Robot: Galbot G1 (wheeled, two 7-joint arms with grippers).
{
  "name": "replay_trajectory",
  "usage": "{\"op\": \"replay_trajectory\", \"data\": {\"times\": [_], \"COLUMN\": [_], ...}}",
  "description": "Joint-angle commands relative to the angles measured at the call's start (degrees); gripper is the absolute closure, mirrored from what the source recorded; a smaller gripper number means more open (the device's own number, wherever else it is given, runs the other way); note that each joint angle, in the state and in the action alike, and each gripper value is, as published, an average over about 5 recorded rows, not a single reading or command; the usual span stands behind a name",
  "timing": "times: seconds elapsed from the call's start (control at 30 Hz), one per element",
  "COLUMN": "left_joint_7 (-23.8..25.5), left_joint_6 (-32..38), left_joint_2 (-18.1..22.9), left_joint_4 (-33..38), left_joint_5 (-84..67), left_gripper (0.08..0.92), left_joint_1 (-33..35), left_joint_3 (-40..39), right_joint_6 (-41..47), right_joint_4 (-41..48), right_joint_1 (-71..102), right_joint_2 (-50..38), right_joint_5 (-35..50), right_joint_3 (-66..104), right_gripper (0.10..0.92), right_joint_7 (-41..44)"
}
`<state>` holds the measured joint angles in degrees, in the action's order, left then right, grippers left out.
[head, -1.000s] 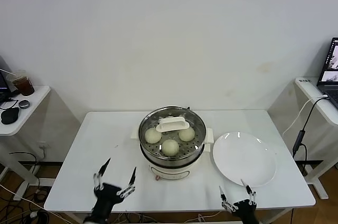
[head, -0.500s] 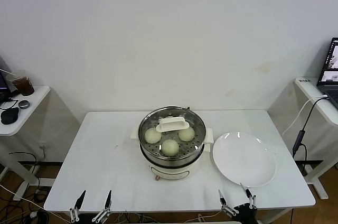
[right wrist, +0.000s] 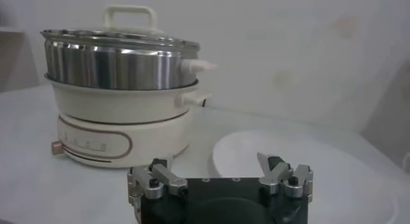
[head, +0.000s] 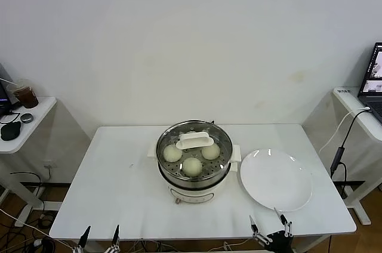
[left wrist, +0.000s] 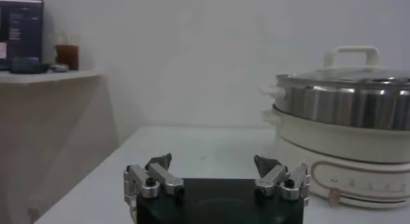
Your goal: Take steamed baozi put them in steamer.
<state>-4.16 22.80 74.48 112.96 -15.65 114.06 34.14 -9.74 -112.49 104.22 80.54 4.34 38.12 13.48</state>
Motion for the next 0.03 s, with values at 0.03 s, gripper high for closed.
{"op": "replay_trajectory", "data": {"times": [0.03], "left_joint_7": [0.7], "left_joint_6": [1.8], "left_joint_2": [0.1], "left_joint_4": [-1.4], "left_joint_5": [0.0], "left_gripper": [0.177], "left_joint_1": [0.7], "left_joint_3": [0.5], "right_joint_6": [0.3], "right_joint_4": [-0.2], "right_joint_1": [0.3], "right_joint_2": [-0.1], "right_joint_5": [-0.2], "right_joint_3": [0.0], "right_gripper": [0.203], "right_joint_7": [-0.2]}}
